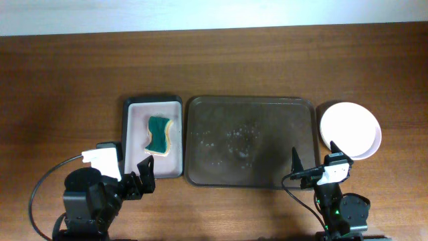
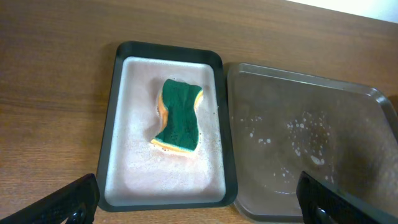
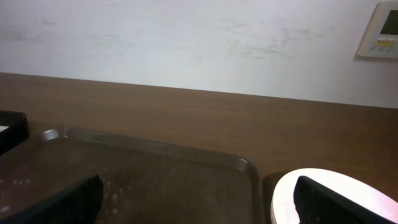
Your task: Clean dirty plates on tray and stack at the side
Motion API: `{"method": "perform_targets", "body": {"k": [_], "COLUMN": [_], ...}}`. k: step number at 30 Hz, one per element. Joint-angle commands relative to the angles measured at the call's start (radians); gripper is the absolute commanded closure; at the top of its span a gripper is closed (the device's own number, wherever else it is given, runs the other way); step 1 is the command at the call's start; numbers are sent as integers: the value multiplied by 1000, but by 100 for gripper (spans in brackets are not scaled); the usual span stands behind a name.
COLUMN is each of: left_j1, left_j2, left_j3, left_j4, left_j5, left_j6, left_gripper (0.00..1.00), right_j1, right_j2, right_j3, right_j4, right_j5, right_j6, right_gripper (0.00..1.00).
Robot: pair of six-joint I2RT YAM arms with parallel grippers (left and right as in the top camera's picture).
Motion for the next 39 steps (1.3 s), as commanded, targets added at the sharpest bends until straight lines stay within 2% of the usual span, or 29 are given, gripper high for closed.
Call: {"method": "perform_targets", "body": {"k": [1,5,8,12,17,19,21,23,27,39], "left_j1": [-2,-2,-2,-2,-1,-1,-2,-2,-2,-2], "left_j2": [-4,-42,-139,-310,-512,-540,-539,-539,-539,-539], "left_j3": [-7,-18,-125,-352,-612,-681,-750,-746,-746,-746], "left_j4": [-1,-12,65,281,627,767,949,932,768,768], "left_j5": [-7,-65,-105,-105,-114,-116,-102,-94,-86,-86], "left_j6": [16,16,17,16,18,55,148,232,237,237], "left_gripper": [1,1,0,1,1,1,1,1,1,1], "right_j1": [9,9,9,9,9,9,9,9,9,9], "right_j2": [-8,-8,-8,-8,-8,-8,-8,-8,-8,-8], "right_j3": [-5,-5,-5,-5,-5,-5,-5,-5,-5,-5], "right_j4": [-6,-6,-6,-5,-5,-6,-6,-5,-5,-6], "right_j5": [6,6,6,6,6,6,6,6,6,6], "right_j6": [-6,-6,-6,-6,-6,-6,-6,-6,-6,-6], "right_gripper": [1,1,1,1,1,1,1,1,1,1]}}
